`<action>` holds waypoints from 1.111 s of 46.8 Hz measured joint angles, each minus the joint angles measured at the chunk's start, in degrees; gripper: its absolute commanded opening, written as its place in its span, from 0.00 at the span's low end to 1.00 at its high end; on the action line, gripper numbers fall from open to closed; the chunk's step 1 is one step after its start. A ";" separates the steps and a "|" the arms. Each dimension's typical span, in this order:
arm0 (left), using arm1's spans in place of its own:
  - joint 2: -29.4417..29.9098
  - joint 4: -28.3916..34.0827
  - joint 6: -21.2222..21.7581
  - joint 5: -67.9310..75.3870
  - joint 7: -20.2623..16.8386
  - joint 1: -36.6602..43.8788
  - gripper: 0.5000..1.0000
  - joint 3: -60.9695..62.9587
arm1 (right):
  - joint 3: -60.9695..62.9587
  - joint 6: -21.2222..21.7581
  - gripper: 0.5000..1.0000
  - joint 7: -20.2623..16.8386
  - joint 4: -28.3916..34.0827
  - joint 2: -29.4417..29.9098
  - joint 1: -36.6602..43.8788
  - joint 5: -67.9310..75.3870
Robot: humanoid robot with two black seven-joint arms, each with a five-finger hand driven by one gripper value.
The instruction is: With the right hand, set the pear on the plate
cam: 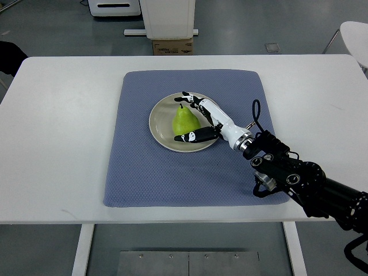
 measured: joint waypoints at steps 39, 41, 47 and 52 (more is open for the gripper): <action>0.00 0.00 0.00 0.00 0.00 0.00 1.00 -0.03 | 1.17 2.33 1.00 0.64 0.03 -2.87 0.11 1.34; 0.00 0.00 0.00 0.00 0.00 0.00 1.00 -0.02 | 1.17 2.33 1.00 0.64 0.04 -3.39 0.11 1.93; 0.00 0.00 0.00 -0.01 0.00 0.00 1.00 -0.03 | 1.17 2.35 1.00 0.66 0.10 -5.25 0.23 2.95; 0.00 0.00 0.00 -0.02 0.00 0.00 1.00 -0.03 | 1.17 2.37 1.00 1.21 0.13 -6.80 0.25 3.06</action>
